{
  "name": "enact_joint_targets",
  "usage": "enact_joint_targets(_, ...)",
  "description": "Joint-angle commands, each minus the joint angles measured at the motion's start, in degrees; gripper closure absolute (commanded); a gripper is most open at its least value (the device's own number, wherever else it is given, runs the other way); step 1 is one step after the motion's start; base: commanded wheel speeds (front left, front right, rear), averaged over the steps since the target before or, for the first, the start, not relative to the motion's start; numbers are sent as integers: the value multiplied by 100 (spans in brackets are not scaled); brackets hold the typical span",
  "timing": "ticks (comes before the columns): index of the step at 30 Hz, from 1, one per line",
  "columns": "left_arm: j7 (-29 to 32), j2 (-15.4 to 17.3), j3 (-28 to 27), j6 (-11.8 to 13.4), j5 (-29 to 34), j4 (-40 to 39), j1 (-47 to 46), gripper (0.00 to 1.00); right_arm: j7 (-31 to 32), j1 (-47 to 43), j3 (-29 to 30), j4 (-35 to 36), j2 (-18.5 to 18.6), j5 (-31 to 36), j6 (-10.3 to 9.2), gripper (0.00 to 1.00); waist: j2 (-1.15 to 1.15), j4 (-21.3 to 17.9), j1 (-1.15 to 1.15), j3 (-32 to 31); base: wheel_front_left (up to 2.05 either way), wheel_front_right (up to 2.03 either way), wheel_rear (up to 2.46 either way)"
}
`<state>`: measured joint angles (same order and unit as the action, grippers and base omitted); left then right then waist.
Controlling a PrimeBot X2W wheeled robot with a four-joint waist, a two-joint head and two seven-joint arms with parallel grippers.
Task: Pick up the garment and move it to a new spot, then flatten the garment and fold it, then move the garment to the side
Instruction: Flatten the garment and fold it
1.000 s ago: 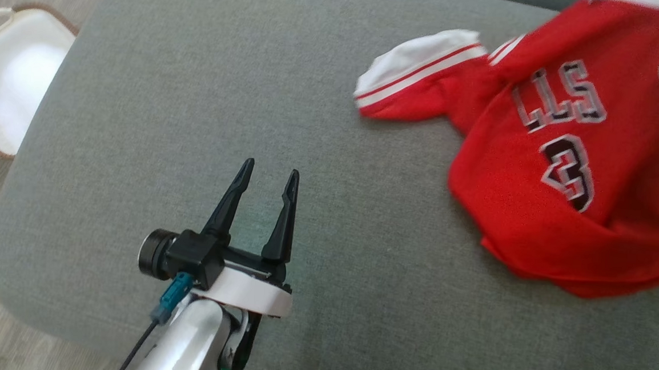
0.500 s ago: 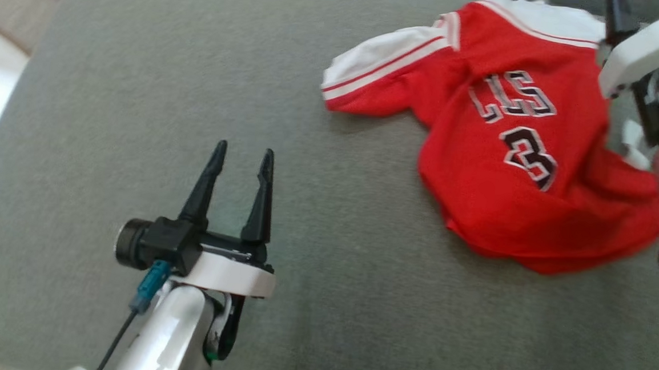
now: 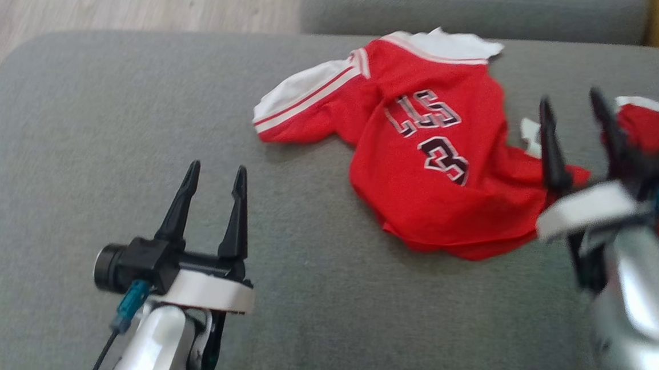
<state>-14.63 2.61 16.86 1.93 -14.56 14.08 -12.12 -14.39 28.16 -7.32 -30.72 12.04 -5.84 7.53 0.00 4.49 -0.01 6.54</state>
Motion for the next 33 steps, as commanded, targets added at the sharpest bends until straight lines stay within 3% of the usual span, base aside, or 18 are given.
enact_joint_targets(1, -37, 27, -222, -30, 41, -198, -94, 0, -60, -80, -4, 281, -107, 34, -4, 0, 0, -161, 1, -168, 0, 0, 0)
enact_joint_targets(6, -37, 27, -325, -72, 74, -202, 98, 0, 7, -1223, 403, 1035, -692, 152, -4, 0, 0, -293, 1, -256, 0, 0, 0)
enact_joint_targets(11, -37, 27, -334, -94, 78, -192, 189, 0, 48, -1958, 429, 1409, -893, 229, -4, 0, 0, -328, 1, -244, 0, 0, 0)
enact_joint_targets(24, -37, 27, -256, -121, 85, -206, 104, 0, 167, -2083, 86, 1650, -915, 260, -4, 0, 0, -149, 1, -156, 0, 0, 0)
enact_joint_targets(33, -37, 27, -149, -114, 43, -158, 2, 0, 633, -1839, -959, 1156, -915, 543, -4, 0, 0, 143, 1, 48, 0, 0, 0)
